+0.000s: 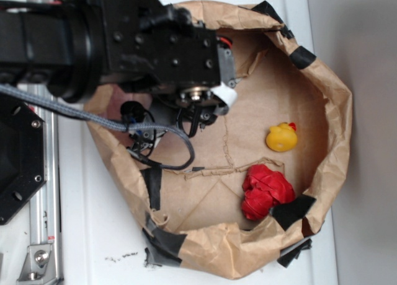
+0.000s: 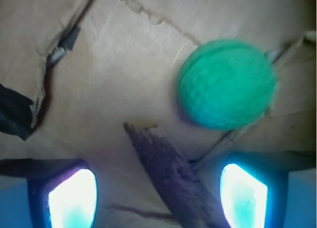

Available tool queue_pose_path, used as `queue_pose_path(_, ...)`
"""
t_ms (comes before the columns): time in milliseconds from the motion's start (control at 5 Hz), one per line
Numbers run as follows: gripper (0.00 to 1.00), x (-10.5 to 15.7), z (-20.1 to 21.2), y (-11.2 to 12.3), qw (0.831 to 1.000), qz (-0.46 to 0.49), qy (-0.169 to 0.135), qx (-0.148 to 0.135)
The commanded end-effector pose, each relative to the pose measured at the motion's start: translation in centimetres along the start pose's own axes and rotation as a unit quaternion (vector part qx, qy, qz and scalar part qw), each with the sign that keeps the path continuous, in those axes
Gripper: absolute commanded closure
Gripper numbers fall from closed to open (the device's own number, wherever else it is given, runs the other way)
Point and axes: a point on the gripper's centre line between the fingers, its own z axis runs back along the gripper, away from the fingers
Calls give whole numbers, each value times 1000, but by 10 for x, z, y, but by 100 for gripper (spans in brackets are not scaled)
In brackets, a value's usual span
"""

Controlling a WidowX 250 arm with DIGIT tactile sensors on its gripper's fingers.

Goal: Grab the wood chip.

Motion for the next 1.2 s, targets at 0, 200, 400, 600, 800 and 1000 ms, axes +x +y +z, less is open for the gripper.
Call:
queue_pose_path(0,0,16,-34,6,1000,-9,-13,13)
queue_pose_path(200,0,21,-45,0,1000,-17,-13,15)
queue_pose_path(400,100,19,-42,-2,1000,1,-14,12)
queue_pose_path(600,100,15,-38,-5,999,0,-26,19)
queue_pose_path(800,100,11,-35,-5,999,2,-30,19)
queue_pose_path(1000,100,10,-33,-4,999,7,-32,20)
